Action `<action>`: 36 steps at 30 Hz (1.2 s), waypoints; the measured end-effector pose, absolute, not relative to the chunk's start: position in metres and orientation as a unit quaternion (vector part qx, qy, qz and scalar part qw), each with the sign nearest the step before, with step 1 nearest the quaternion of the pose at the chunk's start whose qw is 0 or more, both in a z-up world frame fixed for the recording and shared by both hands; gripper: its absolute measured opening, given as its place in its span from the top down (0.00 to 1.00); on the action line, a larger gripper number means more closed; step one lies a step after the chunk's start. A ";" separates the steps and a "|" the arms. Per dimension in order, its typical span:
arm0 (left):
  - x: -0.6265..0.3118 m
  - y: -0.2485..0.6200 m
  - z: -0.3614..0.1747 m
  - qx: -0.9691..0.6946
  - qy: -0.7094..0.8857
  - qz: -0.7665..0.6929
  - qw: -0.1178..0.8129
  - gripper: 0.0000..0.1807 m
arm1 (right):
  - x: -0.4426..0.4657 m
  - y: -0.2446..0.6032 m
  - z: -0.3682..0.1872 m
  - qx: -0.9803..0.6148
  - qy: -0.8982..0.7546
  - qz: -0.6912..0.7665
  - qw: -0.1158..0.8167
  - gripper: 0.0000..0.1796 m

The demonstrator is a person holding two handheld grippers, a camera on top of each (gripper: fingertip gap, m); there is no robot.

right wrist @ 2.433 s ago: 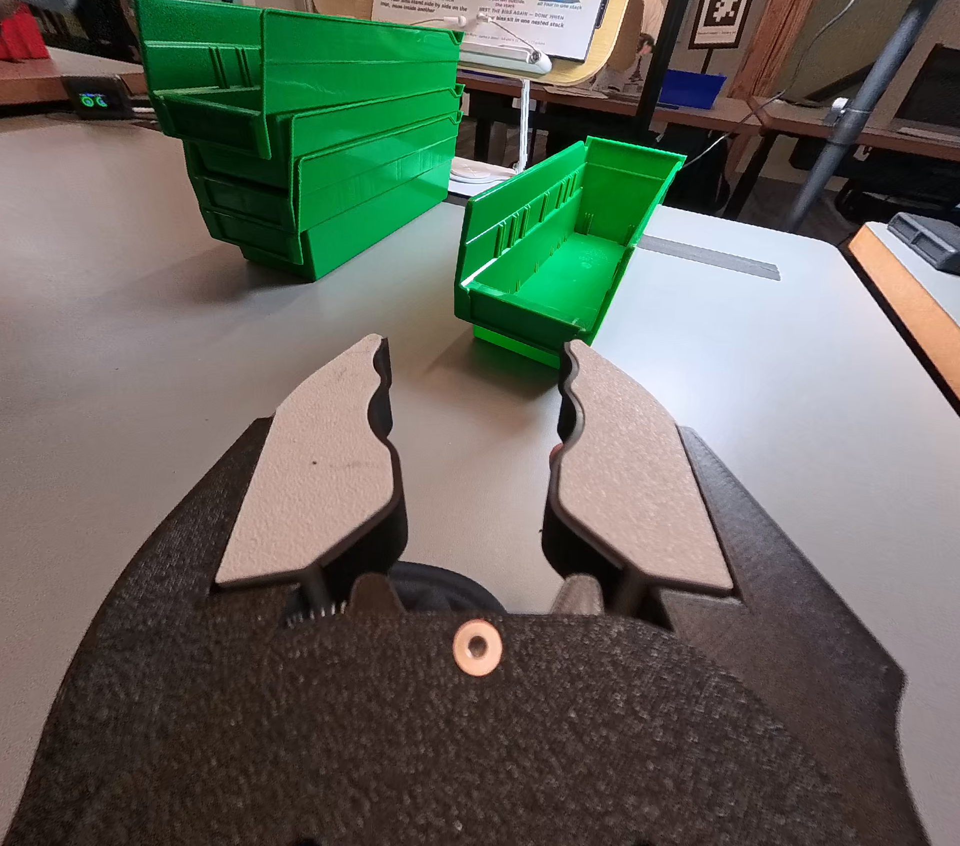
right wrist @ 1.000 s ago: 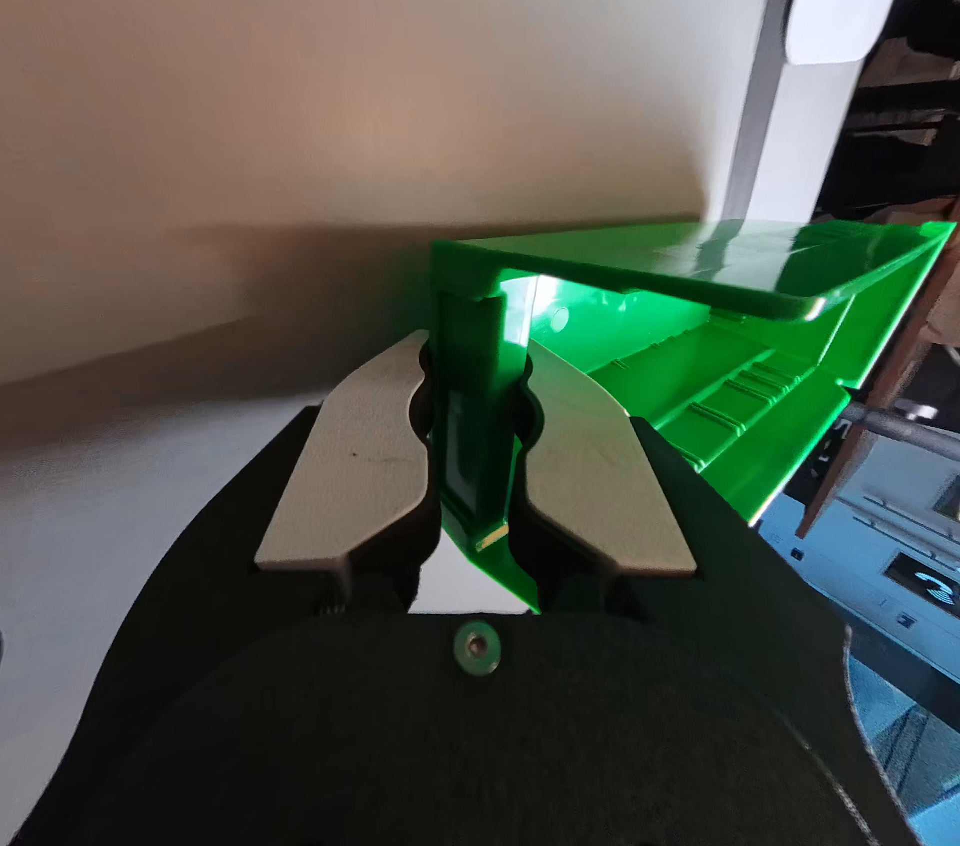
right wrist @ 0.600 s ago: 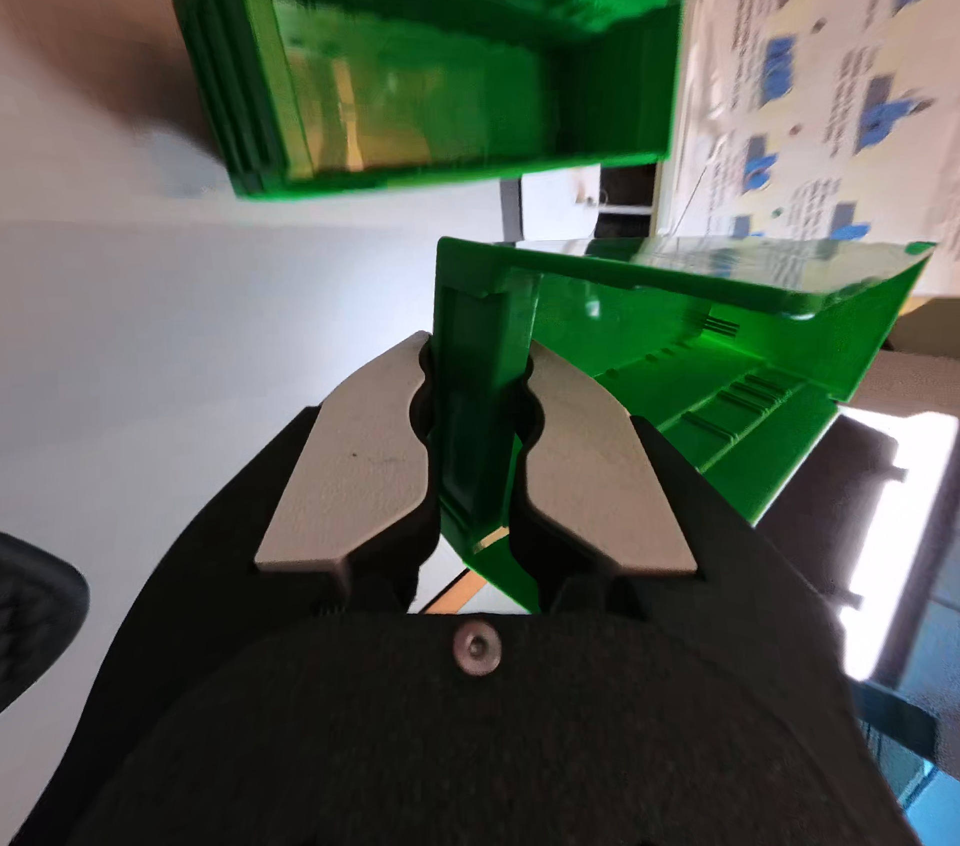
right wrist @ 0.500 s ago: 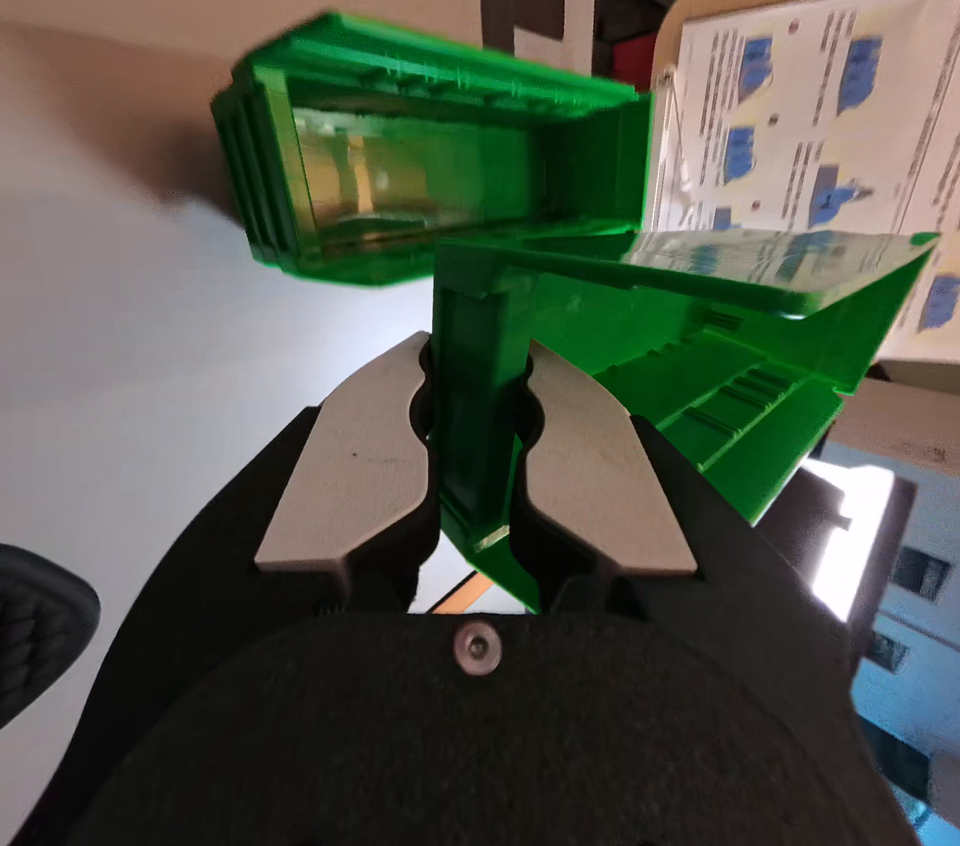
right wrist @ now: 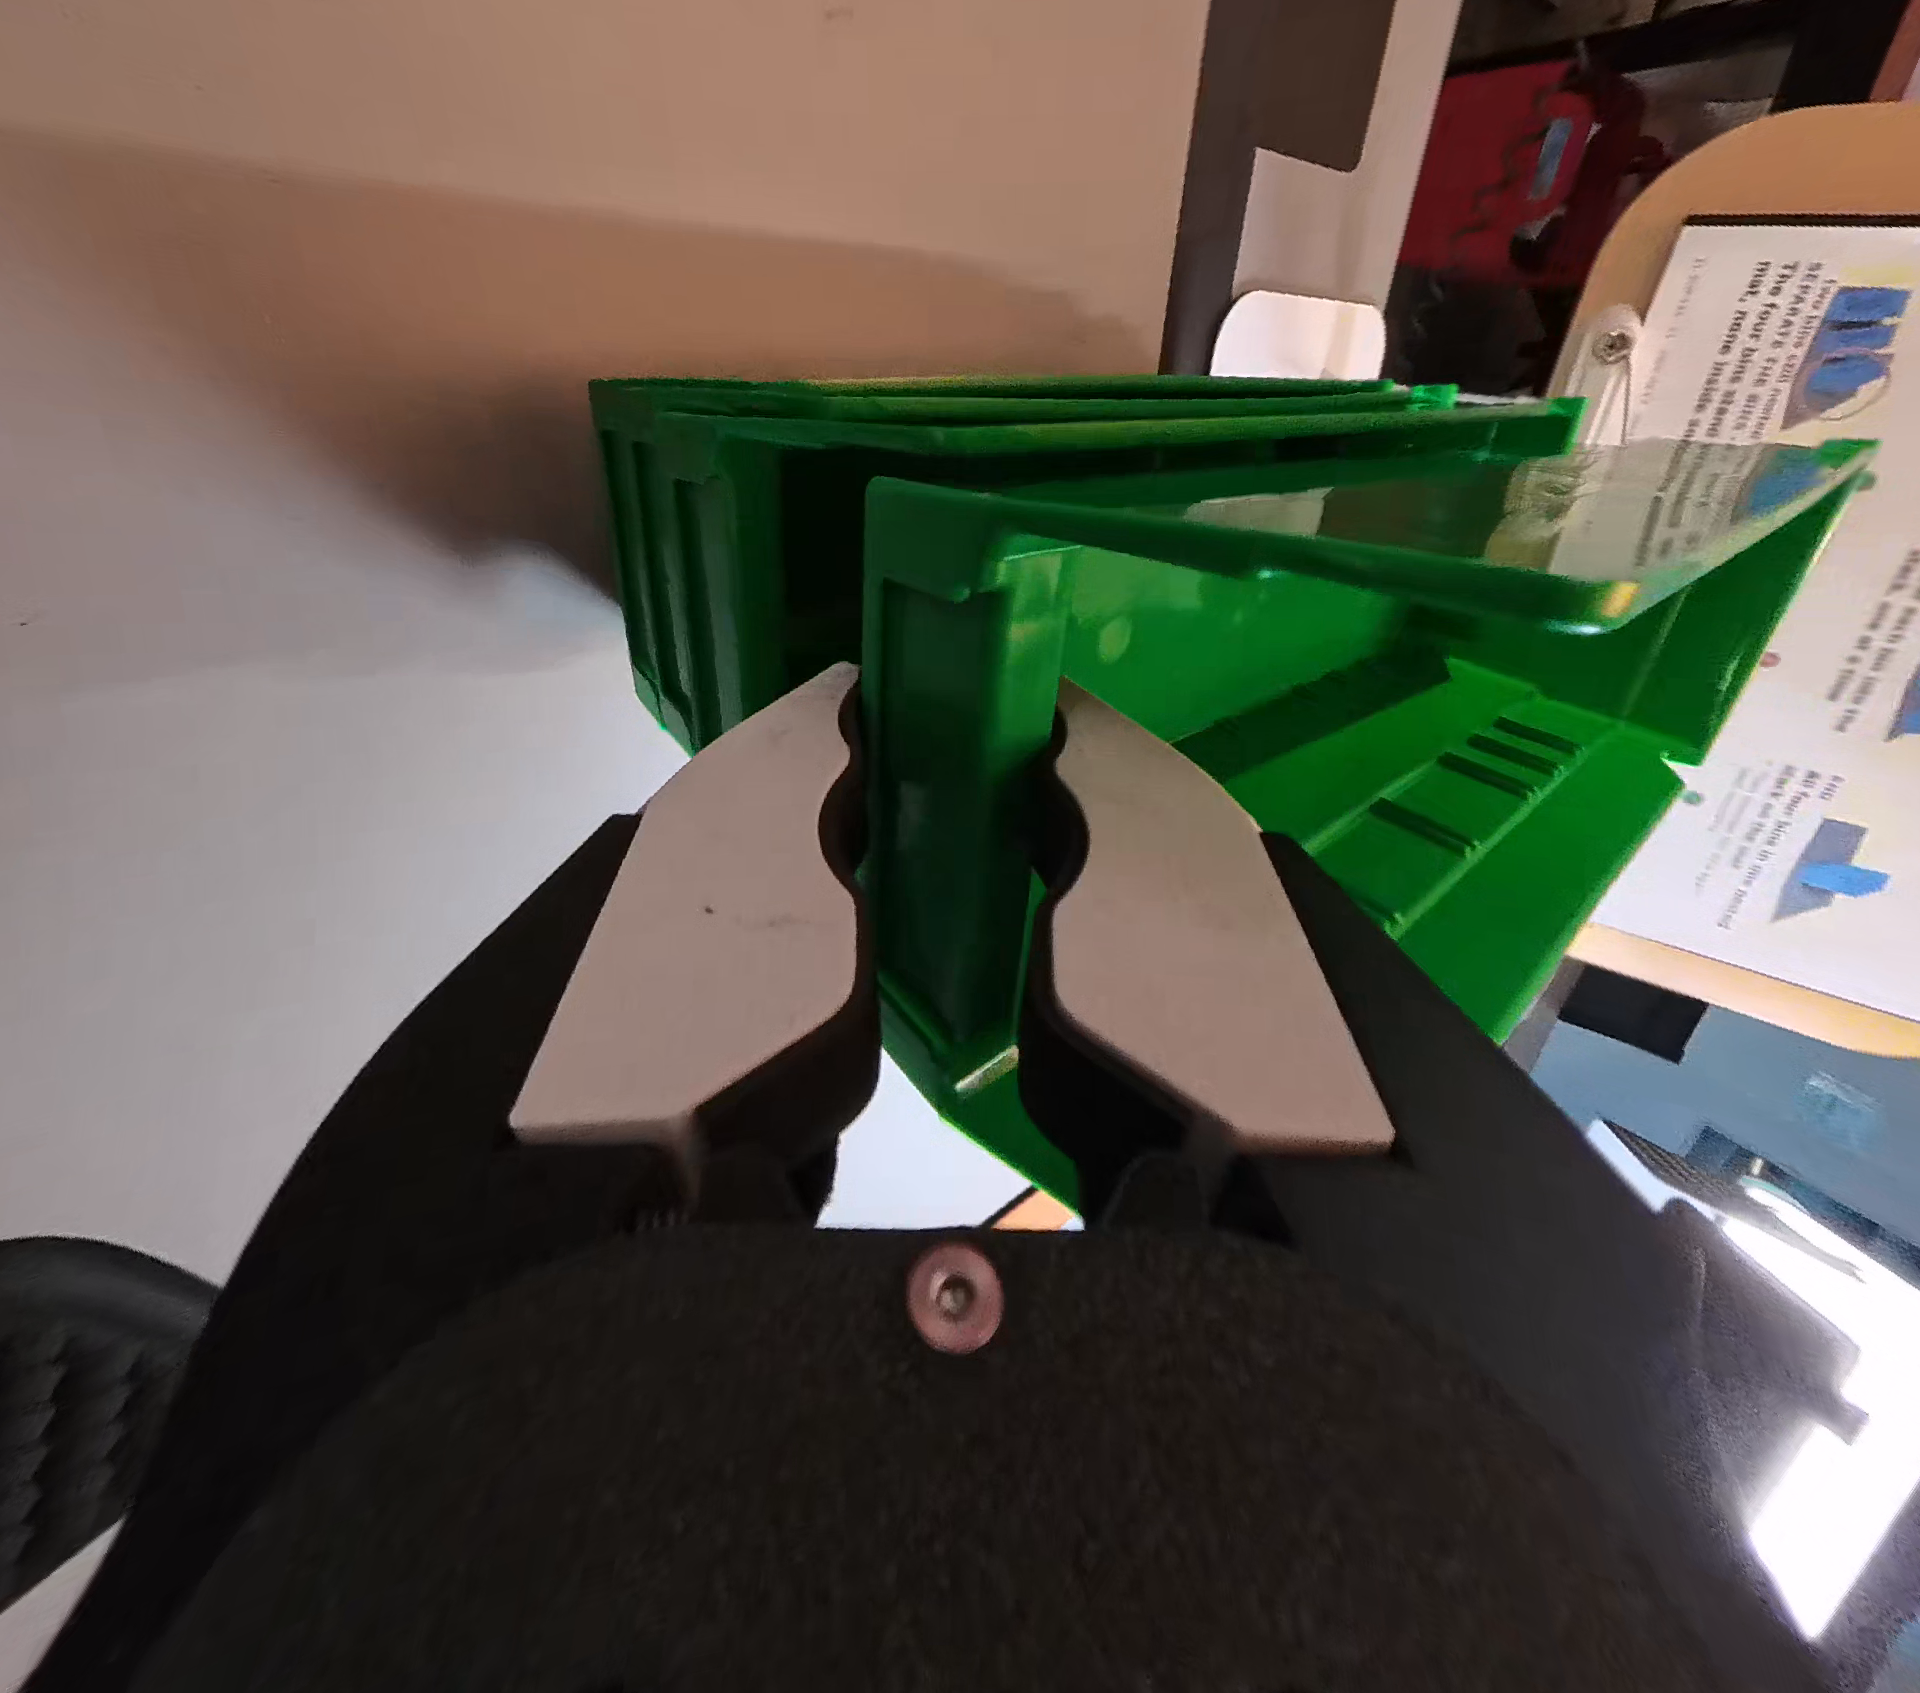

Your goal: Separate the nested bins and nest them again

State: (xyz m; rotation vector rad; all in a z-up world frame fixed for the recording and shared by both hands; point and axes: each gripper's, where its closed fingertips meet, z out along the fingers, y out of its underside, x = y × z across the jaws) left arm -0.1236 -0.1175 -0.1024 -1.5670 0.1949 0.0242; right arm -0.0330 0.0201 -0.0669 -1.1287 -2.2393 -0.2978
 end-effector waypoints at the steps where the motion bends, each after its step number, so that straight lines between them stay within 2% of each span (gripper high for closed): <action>1: -0.124 -0.118 -0.102 -0.705 0.088 0.011 0.704 0.69 | -0.034 0.021 -0.071 -0.425 -0.846 -0.114 0.301 0.85; 15: -0.121 -0.117 -0.105 -0.707 0.094 0.015 0.700 0.70 | -0.036 0.025 -0.100 -0.414 -0.850 -0.115 0.305 0.84; 20: -0.122 -0.117 -0.105 -0.708 0.090 0.012 0.701 0.70 | -0.035 0.026 -0.085 -0.409 -0.844 -0.107 0.330 0.76; 23: -0.123 -0.118 -0.104 -0.707 0.086 0.010 0.702 0.70 | -0.033 0.015 -0.062 -0.422 -0.830 -0.052 0.362 0.74; 30: -0.126 -0.118 -0.102 -0.705 0.081 0.011 0.704 0.70 | 0.010 -0.010 0.008 -0.472 -0.705 0.183 0.498 0.74; 36: -0.127 -0.116 -0.104 -0.707 0.075 0.013 0.703 0.69 | 0.087 0.002 -0.009 -0.529 -0.576 0.282 0.556 0.71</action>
